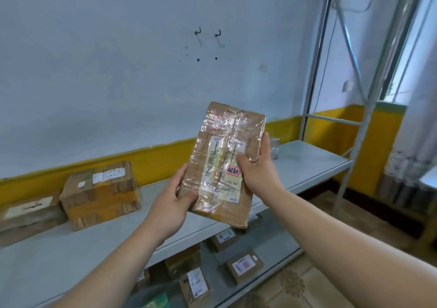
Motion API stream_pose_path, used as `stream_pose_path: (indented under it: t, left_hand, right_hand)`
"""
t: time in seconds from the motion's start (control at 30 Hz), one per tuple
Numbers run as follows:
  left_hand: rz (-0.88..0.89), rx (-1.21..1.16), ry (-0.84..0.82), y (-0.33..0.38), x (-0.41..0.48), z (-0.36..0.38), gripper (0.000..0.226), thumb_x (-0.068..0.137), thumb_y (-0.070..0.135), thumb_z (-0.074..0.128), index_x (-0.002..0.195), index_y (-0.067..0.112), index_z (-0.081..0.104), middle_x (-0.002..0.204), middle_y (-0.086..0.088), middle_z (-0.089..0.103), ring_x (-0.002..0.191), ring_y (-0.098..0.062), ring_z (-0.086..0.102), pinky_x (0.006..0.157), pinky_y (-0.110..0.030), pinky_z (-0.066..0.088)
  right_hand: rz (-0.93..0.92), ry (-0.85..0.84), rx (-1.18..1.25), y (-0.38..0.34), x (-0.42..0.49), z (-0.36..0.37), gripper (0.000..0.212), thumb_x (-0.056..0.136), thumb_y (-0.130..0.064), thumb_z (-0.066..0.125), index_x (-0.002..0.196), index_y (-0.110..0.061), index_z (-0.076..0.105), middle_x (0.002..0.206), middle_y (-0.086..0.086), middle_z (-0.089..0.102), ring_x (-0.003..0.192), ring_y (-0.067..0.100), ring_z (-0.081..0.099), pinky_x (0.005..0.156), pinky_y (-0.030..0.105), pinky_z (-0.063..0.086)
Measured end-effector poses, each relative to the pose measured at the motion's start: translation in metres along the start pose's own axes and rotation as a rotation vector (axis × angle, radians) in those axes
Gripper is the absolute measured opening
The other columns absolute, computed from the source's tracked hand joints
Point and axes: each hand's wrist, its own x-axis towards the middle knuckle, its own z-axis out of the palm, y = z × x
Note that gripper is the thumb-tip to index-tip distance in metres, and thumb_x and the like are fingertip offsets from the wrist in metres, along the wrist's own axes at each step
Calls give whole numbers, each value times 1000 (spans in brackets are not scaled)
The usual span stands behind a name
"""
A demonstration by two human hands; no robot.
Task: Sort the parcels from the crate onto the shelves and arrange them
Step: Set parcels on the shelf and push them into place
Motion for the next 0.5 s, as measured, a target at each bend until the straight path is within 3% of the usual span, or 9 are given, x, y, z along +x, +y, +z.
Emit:
stream_pose_path:
  t: [0.13, 0.27, 0.37, 0.5]
  left_hand:
    - [37, -44, -46, 20, 23, 77, 63, 97, 19, 58, 147, 43, 28, 125, 21, 54, 91, 17, 51, 71, -7, 39]
    - [49, -116, -102, 42, 32, 170, 60, 96, 17, 59, 140, 48, 32, 117, 25, 57, 87, 18, 58, 69, -3, 45]
    - [56, -176, -153, 54, 37, 235, 57, 95, 16, 60, 127, 56, 36, 116, 26, 55, 98, 6, 62, 85, -21, 53]
    - [69, -254, -181, 68, 37, 305, 50, 90, 26, 63, 119, 58, 38, 114, 31, 50, 106, 2, 55, 76, -15, 49]
  right_hand:
    - [-14, 76, -62, 35, 20, -72, 85, 95, -46, 57, 152, -48, -6, 157, -3, 36, 132, 28, 50, 103, 50, 47]
    - [4, 98, -125, 75, 38, -161, 87, 95, -50, 54, 152, -48, -12, 154, -9, 36, 108, 19, 63, 74, 28, 55]
    - [-9, 120, -144, 101, 46, -221, 87, 84, -62, 53, 142, -63, -11, 155, -10, 39, 129, 21, 54, 96, 46, 52]
    - [-61, 149, -100, 131, 53, -282, 82, 98, -34, 57, 149, -57, -2, 143, -26, 42, 126, 2, 45, 101, 33, 43]
